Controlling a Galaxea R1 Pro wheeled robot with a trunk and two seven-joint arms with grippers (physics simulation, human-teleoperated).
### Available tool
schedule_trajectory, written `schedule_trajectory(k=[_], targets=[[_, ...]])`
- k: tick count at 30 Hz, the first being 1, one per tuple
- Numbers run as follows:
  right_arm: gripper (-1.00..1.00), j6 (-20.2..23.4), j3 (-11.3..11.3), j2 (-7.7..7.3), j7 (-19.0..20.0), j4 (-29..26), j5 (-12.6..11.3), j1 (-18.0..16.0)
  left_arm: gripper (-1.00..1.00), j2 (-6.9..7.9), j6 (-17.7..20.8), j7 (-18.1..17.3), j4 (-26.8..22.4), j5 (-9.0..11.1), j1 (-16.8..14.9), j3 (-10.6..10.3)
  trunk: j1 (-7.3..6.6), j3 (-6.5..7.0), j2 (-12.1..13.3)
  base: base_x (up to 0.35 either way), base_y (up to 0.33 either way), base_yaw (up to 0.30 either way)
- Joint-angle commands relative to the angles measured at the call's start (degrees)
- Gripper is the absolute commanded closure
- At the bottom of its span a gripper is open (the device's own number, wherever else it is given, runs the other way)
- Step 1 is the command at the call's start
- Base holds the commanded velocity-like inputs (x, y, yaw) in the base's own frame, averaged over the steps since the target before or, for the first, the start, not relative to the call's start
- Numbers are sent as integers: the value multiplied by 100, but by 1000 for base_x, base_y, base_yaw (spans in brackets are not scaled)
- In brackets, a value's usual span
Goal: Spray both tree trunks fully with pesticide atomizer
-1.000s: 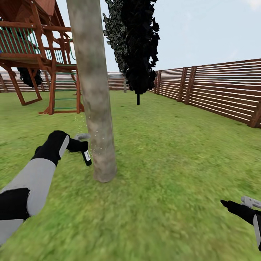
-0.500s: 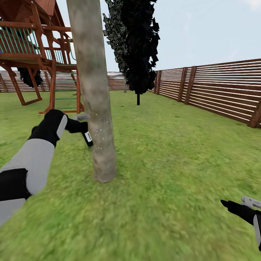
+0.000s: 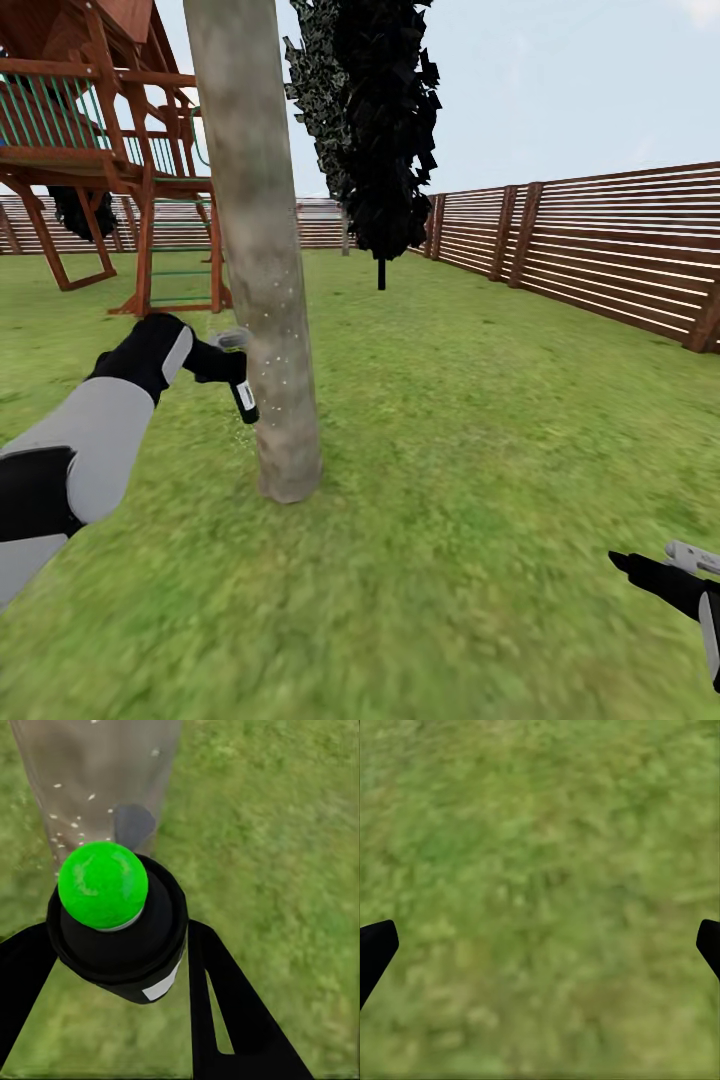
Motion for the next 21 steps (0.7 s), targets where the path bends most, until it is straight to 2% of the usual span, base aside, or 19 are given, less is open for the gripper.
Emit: schedule_trajectory(k=[1,4,6,7,9,12,21], targets=[[-100,18,-16,4,53,-7,60,-6,100,1,9,-32,93,-36,1,42,-2,-5,-3,0,0,0],[-100,18,-11,0,53,-8,60,-6,100,13,-16,-22,345,-46,13,46,-2,-5,-3,0,0,0],[-100,18,-11,3,53,-8,60,-6,100,79,-20,-21,378,-53,15,49,-2,-5,-3,0,0,0],[-100,18,-9,2,53,-8,60,-6,100,163,-21,-17,368,-54,15,62,-2,-5,-3,0,0,0],[-100,18,-8,1,53,-8,60,-6,100,419,-21,38,355,-53,15,79,-2,-5,-3,0,0,0],[-100,18,-10,4,53,-9,60,-6,100,685,-20,64,341,-47,15,86,-2,-5,-3,0,0,0],[-100,18,-8,1,53,-7,60,-6,100,717,-1,68,-156,-47,7,74,-2,-5,-3,0,0,0]])
